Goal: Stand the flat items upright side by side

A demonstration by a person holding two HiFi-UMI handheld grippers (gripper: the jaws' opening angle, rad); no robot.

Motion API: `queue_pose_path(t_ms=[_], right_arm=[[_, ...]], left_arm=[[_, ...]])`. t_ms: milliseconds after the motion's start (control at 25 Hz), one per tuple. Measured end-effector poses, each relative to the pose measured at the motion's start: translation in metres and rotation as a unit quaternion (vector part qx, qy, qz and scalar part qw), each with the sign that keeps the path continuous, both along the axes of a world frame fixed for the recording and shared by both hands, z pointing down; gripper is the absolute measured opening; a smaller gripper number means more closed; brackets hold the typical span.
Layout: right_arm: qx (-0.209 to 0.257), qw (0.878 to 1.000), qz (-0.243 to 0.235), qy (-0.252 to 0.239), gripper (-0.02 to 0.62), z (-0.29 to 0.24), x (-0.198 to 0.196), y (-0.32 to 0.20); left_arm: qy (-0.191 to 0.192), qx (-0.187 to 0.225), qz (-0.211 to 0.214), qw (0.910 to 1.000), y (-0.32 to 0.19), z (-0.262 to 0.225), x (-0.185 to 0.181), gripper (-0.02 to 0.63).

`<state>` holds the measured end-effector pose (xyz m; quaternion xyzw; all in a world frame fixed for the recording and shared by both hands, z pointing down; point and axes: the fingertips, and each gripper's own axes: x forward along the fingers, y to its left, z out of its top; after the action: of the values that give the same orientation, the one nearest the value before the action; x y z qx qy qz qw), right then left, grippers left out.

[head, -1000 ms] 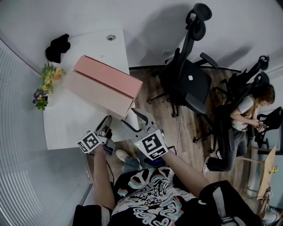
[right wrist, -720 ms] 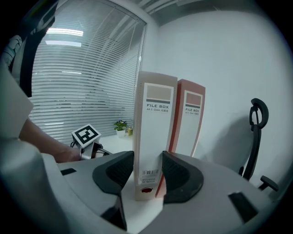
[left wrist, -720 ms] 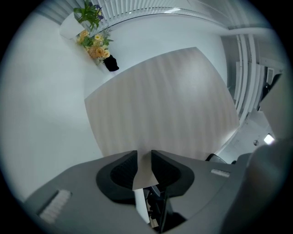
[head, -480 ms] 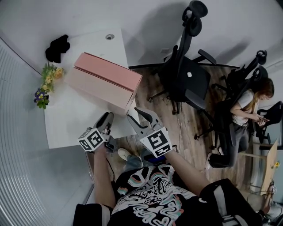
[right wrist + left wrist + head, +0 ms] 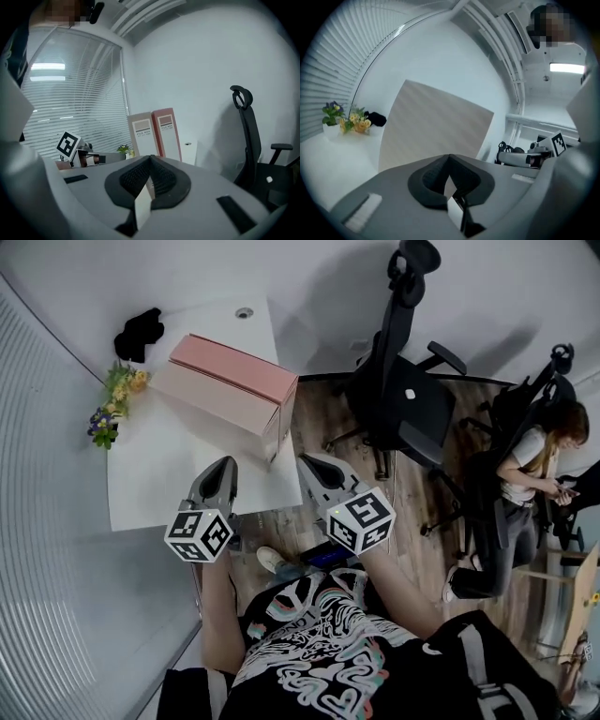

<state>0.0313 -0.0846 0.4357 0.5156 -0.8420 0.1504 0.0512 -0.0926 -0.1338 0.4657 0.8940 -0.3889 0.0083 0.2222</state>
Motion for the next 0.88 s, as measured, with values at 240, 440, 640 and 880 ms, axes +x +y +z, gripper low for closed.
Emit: queue_pose_path(t_ms=[240, 440, 640, 880], right_arm=[[-0.002, 1.000, 0.007, -0.020, 0.002, -0.014, 0.020, 0.011], [0.006, 1.000, 0.003, -0.006, 0.002, -0.025, 0.040, 0.023], [0.003, 1.000, -0.013, -0.016, 0.000, -0.026, 0.049, 0.037], [0.006, 1.000, -0.019, -0.004, 0.000, -0.027, 0.057, 0.048]], left_arm=[[-0.015, 0.041, -0.065, 0.9969, 0.022, -0.050, 0.003, -0.002], [-0.009, 0.065, -0.115, 0.9912, 0.040, -0.070, 0.010, -0.002], [-0.011, 0.067, -0.143, 0.9874, 0.059, -0.067, 0.019, -0.002], [-0.014, 0.072, -0.161, 0.9843, 0.080, -0.067, 0.023, -0.002]])
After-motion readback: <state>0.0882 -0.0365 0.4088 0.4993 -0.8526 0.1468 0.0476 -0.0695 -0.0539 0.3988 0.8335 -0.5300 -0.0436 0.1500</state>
